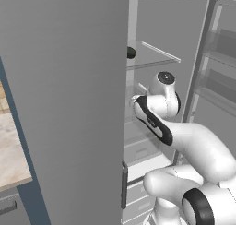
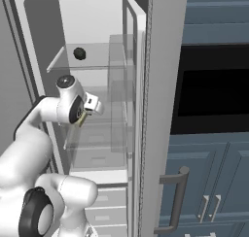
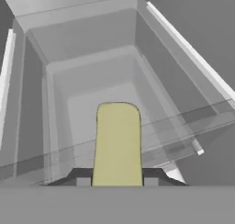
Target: Retrieve the butter from the fridge and place it on a plate on the dining table. Then retrieve the butter knife by the fridge and place it near the plate.
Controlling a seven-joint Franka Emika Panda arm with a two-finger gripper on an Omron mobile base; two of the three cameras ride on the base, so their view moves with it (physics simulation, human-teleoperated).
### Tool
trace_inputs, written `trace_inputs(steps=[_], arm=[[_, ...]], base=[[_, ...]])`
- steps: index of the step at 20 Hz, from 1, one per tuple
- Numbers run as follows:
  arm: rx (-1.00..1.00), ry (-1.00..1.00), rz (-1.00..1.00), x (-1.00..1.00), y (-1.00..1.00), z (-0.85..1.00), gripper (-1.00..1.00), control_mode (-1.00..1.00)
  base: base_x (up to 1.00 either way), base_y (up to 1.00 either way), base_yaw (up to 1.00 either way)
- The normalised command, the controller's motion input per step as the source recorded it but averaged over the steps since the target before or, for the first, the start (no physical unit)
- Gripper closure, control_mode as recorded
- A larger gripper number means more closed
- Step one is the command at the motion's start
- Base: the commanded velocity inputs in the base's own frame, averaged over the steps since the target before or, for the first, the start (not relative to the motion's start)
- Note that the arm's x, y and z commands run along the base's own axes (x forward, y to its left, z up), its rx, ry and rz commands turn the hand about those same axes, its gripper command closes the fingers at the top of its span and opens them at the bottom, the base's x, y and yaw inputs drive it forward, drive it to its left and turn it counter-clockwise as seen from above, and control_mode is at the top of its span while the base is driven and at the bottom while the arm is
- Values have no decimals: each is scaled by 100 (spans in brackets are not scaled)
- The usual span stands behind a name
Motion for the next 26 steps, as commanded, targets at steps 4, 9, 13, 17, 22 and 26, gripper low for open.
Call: trace_inputs(steps=[4,9,13,17,22,26], arm=[[-3,23,-5,-50,0,8,100,-100],[-9,12,-8,-59,0,0,100,-100],[-4,0,-7,-40,-3,11,100,-100],[0,0,0,-26,-7,29,100,-100],[0,1,2,-45,-6,27,100,-100],[0,-1,15,-59,0,16,100,-100]], base=[[0,0,0],[0,0,0],[0,0,0],[0,0,0],[0,0,0],[0,0,0]])
